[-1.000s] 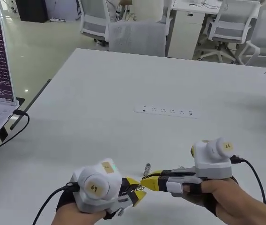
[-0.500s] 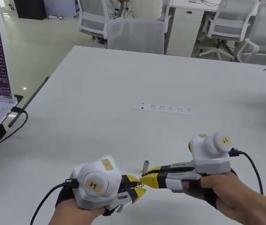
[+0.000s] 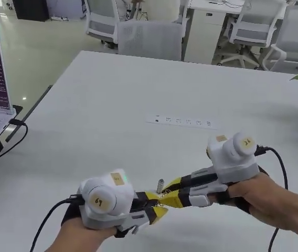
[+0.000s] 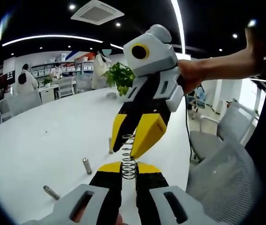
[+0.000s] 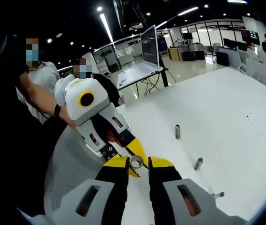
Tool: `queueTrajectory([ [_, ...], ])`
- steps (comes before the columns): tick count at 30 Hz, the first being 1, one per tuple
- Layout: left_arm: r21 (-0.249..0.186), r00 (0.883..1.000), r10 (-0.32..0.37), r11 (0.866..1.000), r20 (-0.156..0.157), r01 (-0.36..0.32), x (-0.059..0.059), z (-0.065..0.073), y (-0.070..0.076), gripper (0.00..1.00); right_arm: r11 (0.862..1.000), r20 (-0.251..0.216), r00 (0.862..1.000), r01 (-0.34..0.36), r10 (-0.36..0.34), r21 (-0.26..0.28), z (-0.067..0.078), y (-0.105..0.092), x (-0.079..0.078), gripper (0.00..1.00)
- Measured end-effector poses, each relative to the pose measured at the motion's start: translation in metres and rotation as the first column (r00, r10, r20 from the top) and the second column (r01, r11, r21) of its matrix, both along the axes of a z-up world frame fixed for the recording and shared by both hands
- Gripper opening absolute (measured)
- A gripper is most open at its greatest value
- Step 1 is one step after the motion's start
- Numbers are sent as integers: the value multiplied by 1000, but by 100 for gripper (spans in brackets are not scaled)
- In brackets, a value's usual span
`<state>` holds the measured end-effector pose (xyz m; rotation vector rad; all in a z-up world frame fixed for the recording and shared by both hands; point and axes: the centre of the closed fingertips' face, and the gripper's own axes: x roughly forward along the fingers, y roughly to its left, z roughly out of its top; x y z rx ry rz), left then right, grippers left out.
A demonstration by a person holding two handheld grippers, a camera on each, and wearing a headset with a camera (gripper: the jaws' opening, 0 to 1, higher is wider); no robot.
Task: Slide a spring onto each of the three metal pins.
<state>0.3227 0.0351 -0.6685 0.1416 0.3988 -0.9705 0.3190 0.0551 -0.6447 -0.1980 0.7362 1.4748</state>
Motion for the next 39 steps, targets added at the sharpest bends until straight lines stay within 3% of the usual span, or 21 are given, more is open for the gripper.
queueTrajectory([
  [8,-19,1000,-26,999,8,26,-1,9,-3,2,992,62,993,-100,105,-79,12,-7,-1,16],
  [19,-32,998,-64,997,13,65,-5,17,-9,2,956,122,961,-221,247,-191,20,-13,-3,20],
  [28,-39,996,-92,995,21,93,-7,24,-14,2,926,127,936,-292,328,-240,22,-16,-9,21],
  [39,-44,993,-119,992,26,120,-10,28,-20,2,899,121,913,-349,390,-265,19,-17,-17,15],
])
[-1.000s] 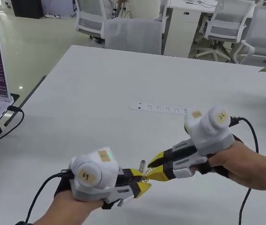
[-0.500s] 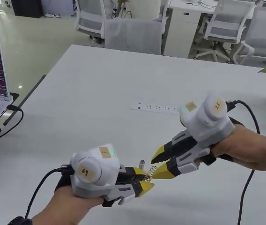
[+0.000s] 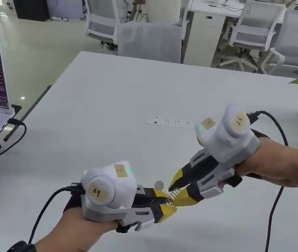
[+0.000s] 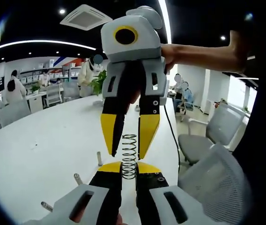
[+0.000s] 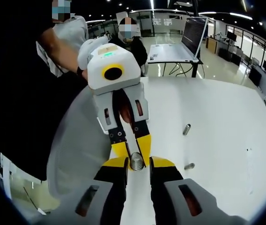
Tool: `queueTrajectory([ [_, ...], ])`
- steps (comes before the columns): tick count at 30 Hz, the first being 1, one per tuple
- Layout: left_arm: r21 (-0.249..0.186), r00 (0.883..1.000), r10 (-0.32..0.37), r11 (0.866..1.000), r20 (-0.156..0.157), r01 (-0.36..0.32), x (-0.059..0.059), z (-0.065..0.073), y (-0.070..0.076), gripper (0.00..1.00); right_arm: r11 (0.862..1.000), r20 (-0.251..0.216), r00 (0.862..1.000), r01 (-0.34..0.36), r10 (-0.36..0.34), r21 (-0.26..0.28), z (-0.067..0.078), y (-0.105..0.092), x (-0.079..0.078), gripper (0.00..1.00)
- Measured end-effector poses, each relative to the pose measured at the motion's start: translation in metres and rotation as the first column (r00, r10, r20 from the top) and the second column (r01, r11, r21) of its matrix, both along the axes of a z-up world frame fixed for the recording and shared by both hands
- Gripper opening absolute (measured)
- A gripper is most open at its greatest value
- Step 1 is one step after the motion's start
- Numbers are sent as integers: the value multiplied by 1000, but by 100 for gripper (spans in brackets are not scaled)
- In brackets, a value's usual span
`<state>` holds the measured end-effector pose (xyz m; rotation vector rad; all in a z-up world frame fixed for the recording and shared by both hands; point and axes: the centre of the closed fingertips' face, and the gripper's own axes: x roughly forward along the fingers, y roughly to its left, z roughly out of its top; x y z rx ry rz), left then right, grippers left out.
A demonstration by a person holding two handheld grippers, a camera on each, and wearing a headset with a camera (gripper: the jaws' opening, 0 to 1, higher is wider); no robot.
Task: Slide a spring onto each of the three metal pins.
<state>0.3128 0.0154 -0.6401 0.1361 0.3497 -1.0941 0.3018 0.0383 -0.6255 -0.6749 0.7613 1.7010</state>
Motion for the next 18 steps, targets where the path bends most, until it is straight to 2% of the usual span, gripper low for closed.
queueTrajectory([
  [9,-7,1000,-15,1000,1,15,-1,4,-2,2,998,9,998,-56,56,-18,-1,-1,-6,9],
  [18,-5,999,-33,999,-3,33,-4,2,-4,2,993,28,994,-105,107,-55,-4,-3,-9,9],
])
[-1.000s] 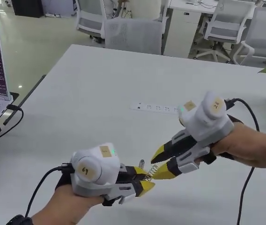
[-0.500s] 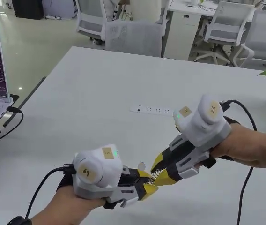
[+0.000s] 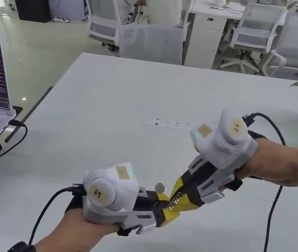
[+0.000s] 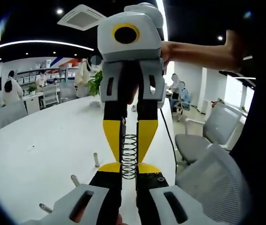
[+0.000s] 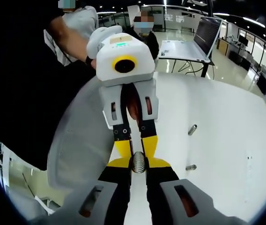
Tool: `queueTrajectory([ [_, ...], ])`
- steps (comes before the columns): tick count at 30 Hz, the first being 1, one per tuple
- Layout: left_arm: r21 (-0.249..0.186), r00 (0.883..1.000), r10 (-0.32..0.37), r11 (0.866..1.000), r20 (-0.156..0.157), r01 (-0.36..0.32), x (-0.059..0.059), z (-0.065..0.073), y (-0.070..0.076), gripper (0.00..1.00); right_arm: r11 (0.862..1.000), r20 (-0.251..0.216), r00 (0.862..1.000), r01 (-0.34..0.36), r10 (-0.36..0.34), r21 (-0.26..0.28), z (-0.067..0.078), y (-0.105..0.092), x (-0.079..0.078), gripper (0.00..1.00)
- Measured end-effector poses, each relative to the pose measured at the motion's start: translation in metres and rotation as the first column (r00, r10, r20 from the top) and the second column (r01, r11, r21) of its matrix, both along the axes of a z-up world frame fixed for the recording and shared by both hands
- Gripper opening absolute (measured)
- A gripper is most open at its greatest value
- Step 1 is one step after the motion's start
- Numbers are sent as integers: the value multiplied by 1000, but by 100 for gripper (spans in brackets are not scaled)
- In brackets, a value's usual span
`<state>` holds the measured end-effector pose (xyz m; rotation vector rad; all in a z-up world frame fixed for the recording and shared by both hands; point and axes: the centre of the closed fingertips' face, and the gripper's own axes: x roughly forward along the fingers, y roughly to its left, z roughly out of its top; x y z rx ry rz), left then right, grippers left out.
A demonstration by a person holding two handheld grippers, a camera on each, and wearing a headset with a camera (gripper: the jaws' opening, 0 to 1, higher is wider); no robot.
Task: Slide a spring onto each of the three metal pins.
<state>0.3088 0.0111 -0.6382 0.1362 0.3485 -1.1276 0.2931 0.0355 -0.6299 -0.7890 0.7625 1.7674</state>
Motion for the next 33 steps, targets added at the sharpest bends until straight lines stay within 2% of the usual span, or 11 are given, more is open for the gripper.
queueTrajectory([
  [11,13,1000,-17,1000,-11,17,-3,-6,-3,2,997,35,998,-59,61,-59,-6,-3,-3,8],
  [23,27,1000,-29,999,-10,30,-5,-8,-5,2,992,55,995,-77,83,-95,-9,-5,-5,8],
  [33,24,1000,-9,1000,-4,9,-1,-9,-3,3,993,75,994,-74,81,-91,-9,-4,-2,8],
])
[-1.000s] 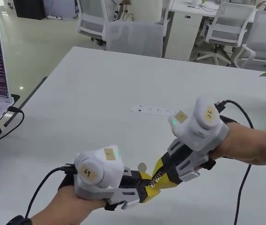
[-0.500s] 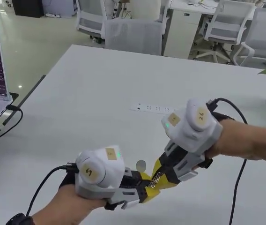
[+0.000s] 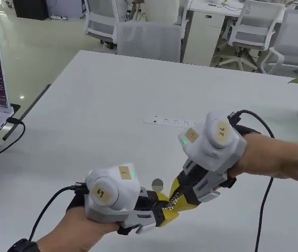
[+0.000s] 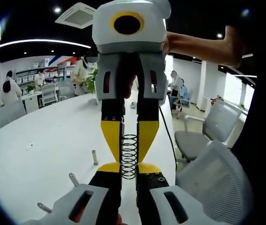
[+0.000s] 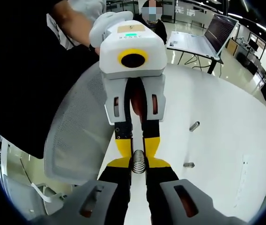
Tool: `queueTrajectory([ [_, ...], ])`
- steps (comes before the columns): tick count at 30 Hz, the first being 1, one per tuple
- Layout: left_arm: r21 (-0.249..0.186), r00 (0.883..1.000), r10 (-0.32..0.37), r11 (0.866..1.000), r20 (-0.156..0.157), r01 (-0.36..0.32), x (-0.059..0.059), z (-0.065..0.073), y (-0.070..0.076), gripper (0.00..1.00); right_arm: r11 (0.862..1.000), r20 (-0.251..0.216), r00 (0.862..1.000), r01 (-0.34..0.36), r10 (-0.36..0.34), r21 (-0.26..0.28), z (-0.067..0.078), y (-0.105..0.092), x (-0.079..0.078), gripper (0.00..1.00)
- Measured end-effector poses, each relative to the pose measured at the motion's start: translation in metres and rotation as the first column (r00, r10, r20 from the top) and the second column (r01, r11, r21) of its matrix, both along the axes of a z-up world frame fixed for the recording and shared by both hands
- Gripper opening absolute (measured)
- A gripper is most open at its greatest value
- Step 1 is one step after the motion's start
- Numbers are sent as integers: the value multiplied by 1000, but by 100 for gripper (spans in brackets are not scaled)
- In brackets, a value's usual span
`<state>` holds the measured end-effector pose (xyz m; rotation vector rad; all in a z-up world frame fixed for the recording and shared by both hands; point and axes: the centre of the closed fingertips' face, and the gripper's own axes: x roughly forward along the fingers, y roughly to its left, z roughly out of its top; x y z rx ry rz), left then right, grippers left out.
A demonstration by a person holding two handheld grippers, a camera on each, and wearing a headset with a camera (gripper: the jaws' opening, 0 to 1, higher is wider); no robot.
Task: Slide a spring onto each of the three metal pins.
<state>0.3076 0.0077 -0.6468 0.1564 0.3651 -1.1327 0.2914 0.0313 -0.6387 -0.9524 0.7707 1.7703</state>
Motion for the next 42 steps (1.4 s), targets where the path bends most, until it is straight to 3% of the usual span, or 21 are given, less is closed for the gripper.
queueTrajectory([
  [11,0,1000,22,1000,-13,-22,2,-1,3,12,1000,9,1000,25,-25,0,-2,-4,6,8],
  [22,10,998,59,998,-38,-59,2,-7,15,23,998,10,998,56,-56,-10,-6,-13,13,8],
  [33,28,990,126,992,-67,-124,1,-18,39,31,994,22,994,107,-107,-26,-12,-28,25,8],
  [42,47,973,208,978,-96,-204,1,-30,68,40,985,31,985,168,-167,-37,-19,-43,39,8],
])
